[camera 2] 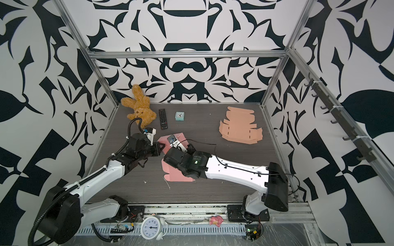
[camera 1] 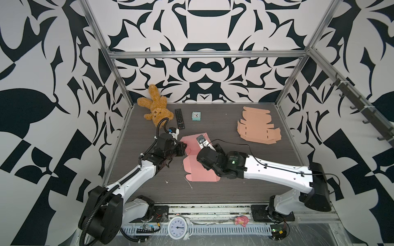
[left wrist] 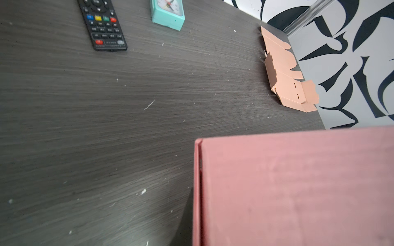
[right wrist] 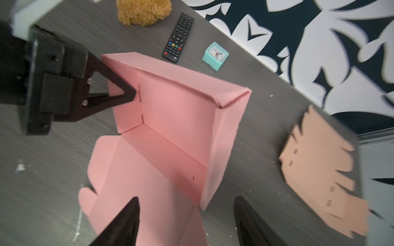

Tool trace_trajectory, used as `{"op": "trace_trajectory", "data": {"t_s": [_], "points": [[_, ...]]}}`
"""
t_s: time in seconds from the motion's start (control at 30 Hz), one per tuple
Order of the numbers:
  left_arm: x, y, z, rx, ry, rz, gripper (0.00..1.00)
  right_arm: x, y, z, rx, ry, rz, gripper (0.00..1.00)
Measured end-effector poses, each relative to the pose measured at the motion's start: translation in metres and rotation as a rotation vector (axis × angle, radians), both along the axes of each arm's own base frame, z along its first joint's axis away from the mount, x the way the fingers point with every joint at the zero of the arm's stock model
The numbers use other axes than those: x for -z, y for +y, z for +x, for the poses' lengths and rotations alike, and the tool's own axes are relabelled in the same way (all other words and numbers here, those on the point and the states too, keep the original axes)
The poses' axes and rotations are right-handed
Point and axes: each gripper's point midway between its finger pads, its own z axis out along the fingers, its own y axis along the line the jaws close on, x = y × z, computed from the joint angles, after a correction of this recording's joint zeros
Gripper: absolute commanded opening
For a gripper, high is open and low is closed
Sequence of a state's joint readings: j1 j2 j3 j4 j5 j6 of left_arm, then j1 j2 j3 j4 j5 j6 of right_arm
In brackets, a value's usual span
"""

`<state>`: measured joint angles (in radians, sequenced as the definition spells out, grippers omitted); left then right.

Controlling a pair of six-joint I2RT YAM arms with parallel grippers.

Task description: Fold the paper box

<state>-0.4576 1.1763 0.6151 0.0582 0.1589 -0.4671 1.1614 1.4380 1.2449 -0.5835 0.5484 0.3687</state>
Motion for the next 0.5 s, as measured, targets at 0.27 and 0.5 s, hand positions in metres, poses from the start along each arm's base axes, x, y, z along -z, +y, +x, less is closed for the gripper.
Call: {"op": "trace_trajectory", "data": {"t_s": [0.27,0.5], "points": [[-0.018,-0.034,0.0,0.138,-0.176,0.025,0.1,-0.037,-0.043,0.011,0.01,0.083,0.34,0.79],[-0.006,-0.062,-0.006,0.242,-0.241,0.081,0.1,-0.041,-0.038,0.01,-0.054,0.142,0.44,0.8]]}}
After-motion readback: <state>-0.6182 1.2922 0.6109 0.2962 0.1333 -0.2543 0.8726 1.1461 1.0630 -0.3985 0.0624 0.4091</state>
